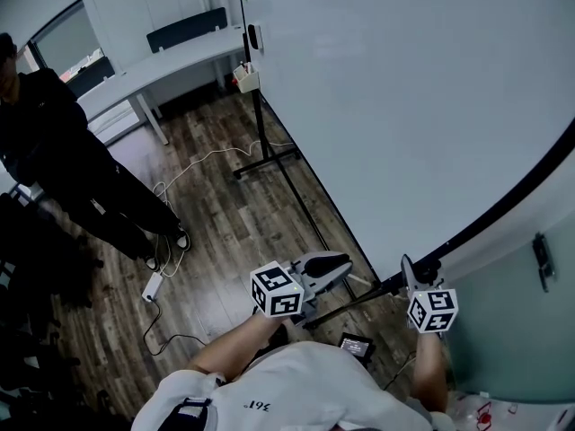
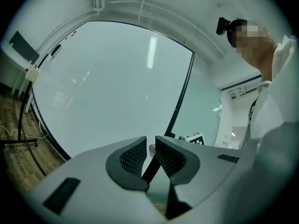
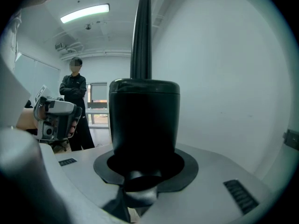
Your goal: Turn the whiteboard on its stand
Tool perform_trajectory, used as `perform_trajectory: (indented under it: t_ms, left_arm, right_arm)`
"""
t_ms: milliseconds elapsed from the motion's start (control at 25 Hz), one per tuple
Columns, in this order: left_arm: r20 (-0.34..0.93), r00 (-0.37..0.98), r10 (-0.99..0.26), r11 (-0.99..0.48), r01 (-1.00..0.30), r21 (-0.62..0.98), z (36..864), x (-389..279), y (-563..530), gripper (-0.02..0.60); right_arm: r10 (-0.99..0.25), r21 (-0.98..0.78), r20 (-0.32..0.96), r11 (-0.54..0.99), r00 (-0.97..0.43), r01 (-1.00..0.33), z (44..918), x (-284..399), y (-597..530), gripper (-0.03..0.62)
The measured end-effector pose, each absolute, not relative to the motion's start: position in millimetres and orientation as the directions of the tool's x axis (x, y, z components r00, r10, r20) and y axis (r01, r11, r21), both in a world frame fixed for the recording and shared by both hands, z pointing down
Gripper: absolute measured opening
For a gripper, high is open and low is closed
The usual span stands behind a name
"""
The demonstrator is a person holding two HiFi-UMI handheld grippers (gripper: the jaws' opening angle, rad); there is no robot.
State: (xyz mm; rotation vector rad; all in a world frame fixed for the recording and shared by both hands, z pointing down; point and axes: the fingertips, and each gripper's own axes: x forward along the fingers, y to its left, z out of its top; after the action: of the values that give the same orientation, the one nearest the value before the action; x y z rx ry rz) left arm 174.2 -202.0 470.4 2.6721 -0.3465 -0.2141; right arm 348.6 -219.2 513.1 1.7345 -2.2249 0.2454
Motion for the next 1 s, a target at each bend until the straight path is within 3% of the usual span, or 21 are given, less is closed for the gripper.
perform_trajectory:
  t_ms: [1000]
  left_arm:
    - [-0.116,0.961,-0.253,-0.884,-0.181,0.432,463.8,159.4,-173.6,0.048]
  right_arm:
    - [-0.897,0.082,0.399,0.242,-0.19,-0.967,517.5,275.3,-169.2,0.153]
